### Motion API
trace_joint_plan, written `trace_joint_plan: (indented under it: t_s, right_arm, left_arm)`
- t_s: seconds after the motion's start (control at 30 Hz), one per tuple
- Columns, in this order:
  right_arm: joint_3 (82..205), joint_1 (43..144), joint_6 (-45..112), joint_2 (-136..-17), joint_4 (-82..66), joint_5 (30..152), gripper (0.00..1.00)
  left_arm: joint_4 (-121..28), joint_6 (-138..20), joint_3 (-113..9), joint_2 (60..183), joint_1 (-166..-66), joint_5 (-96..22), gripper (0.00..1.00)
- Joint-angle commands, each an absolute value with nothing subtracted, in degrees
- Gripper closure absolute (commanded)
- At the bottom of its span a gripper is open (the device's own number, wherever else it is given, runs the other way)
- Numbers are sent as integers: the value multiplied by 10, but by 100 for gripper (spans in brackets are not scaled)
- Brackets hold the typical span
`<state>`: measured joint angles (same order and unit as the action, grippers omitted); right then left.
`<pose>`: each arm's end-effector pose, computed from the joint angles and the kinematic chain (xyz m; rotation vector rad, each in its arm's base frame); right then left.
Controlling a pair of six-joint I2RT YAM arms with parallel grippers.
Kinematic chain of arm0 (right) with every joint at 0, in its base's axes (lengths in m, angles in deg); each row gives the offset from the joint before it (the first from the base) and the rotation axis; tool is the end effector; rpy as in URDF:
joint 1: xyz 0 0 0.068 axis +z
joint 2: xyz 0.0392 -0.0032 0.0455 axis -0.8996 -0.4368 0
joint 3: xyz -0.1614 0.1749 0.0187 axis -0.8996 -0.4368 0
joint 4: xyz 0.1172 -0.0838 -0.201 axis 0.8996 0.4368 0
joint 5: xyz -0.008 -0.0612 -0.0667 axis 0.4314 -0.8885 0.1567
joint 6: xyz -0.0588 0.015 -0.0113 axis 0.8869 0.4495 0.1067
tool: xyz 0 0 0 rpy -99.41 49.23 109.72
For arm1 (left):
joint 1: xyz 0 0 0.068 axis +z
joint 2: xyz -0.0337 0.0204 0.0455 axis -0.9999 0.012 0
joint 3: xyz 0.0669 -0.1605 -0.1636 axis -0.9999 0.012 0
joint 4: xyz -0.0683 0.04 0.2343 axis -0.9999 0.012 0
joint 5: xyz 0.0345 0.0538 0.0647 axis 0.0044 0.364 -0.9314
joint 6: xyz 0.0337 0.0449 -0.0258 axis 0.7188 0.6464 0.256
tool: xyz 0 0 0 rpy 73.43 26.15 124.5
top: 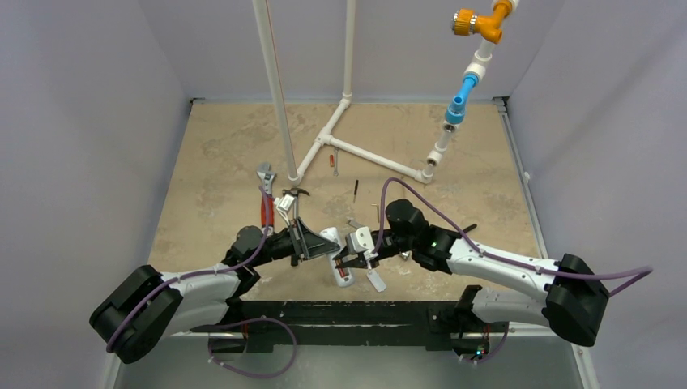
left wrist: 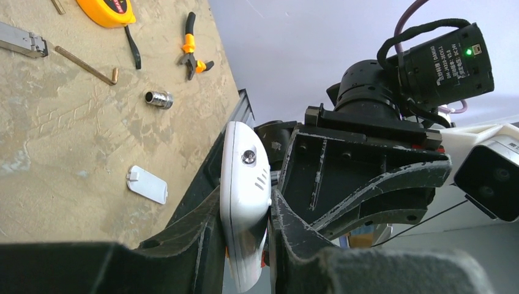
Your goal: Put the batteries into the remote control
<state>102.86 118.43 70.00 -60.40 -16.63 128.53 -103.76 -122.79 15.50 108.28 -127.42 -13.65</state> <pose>0.1204 0.2240 0.2181 -1.6663 1.0644 1.0427 0.1434 -0.1435 0.1562 -0.0839 1.9371 -1.8834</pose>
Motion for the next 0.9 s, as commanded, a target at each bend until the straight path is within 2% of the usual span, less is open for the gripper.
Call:
trace_joint_plan:
  t_s: [0.0,0.43,0.67,0.87]
  right_arm:
    - [1017,1177,711,-613,-147,1216,79]
    - [1022,1176,702,-597,-150,1230,79]
    - [1046,1179,642,-544,-178,1275,74]
    - [1018,1180,544,-480,-281,1265,67]
  left_arm:
    - [-1117,-1254,130,1066,-1286,-97,100]
    - [-1100,-1245,125,1065,-1288,-98,100]
    - [-1098,-1242,125,1065,-1289,-100,100]
    - [-1097,-1241,122,1069,-1289,-100,100]
